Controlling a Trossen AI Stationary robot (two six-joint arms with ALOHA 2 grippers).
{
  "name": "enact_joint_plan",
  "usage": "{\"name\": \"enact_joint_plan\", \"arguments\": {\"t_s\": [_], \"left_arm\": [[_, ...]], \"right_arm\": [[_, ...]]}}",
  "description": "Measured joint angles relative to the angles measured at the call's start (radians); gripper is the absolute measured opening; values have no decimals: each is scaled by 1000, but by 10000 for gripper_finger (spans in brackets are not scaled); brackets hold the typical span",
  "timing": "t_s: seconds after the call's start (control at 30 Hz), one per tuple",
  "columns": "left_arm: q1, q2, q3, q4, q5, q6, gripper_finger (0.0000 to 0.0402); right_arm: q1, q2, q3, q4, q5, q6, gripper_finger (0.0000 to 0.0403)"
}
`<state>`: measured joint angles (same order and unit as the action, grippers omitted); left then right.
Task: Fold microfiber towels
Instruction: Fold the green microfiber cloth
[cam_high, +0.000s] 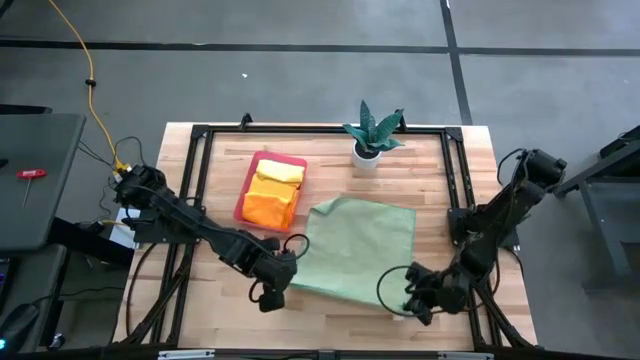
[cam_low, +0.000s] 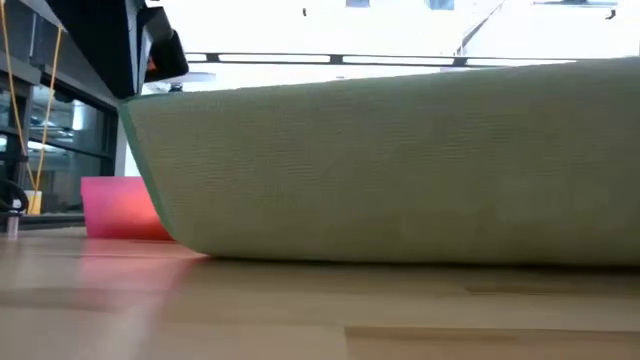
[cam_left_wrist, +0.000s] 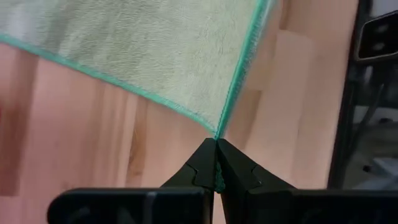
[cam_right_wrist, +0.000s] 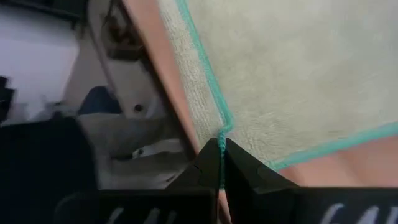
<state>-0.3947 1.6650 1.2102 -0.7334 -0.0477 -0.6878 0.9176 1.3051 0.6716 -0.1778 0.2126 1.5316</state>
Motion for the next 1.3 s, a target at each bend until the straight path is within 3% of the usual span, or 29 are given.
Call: {"name": "enact_joint_plan", "arguments": {"t_s": [0.17, 0.37, 0.5, 0.6, 0.77, 0.93, 1.1, 1.3], "left_arm": [[18, 8, 0, 88, 138, -6, 0], [32, 65, 0, 119, 277, 18, 0], [61, 115, 0, 175, 427, 37, 0], [97, 119, 0, 177, 462, 77, 0], [188, 81, -1, 166, 365, 109, 0], [300, 58, -1, 163, 244, 135, 0], [383, 64, -1, 170, 128, 156, 0], [426, 66, -1, 202, -28, 150, 0]], "right_arm": [[37, 70, 0, 134, -58, 43, 0], [83, 114, 0, 235, -56, 101, 0], [93, 104, 0, 264, -61, 108, 0], [90, 57, 0, 221, -53, 79, 0], [56, -82, 0, -46, 77, 74, 0], [12, -212, 0, -436, 206, 205, 0], [-32, -272, 0, -695, 203, 292, 0], [-71, -266, 0, -782, 199, 331, 0]]}}
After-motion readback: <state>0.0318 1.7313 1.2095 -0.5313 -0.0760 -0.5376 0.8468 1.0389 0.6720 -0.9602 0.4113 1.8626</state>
